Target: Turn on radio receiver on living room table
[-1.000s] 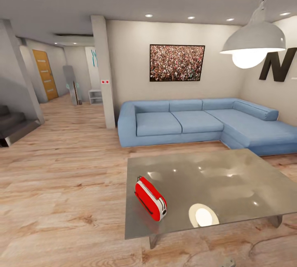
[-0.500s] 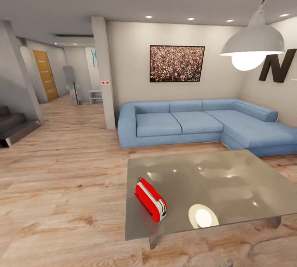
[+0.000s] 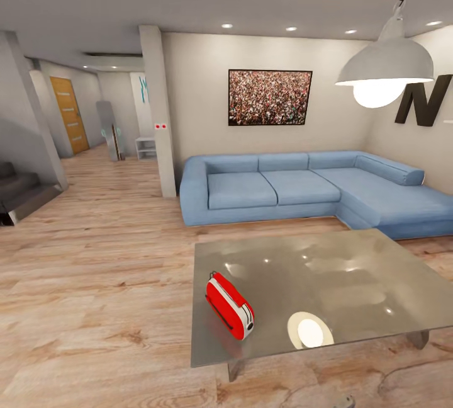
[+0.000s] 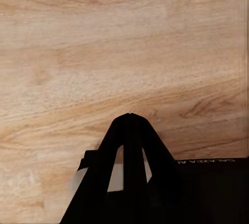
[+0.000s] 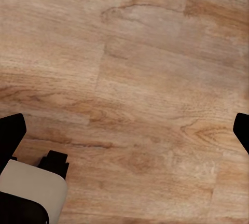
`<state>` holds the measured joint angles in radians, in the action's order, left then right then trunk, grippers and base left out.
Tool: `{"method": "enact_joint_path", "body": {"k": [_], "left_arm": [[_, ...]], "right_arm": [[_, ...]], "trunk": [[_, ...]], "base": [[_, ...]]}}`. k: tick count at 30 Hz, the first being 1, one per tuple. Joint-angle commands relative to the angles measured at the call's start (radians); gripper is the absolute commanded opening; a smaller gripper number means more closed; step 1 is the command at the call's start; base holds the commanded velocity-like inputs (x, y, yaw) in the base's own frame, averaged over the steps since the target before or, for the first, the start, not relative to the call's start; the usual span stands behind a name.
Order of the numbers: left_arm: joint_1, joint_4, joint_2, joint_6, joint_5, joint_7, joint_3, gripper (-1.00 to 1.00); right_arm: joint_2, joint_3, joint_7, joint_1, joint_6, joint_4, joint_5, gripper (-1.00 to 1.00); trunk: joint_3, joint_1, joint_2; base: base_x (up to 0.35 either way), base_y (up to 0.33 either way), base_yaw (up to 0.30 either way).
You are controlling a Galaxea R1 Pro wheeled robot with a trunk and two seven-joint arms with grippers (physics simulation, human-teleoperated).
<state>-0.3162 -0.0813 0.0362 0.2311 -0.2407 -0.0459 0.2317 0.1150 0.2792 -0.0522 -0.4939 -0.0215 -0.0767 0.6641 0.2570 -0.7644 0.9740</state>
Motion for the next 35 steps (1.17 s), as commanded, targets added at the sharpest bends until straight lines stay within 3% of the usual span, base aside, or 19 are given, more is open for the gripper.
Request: {"method": "enact_joint_path", "body": {"k": [1, 35], "left_arm": [[0.0, 0.0, 0.002, 0.0, 0.0, 0.0, -0.001, -1.0], [0.0, 0.0, 0.013, 0.0, 0.0, -0.002, -0.002, -1.0]], "right_arm": [[0.0, 0.0, 0.0, 0.0, 0.0, 0.0, 0.0, 1.0], [0.0, 0.0, 0.0, 0.0, 0.0, 0.0, 0.0, 1.0]], "trunk": [[0.0, 0.0, 0.0], [0.0, 0.0, 0.0]], "base": [[0.0, 0.0, 0.0], [0.0, 0.0, 0.0]]}}
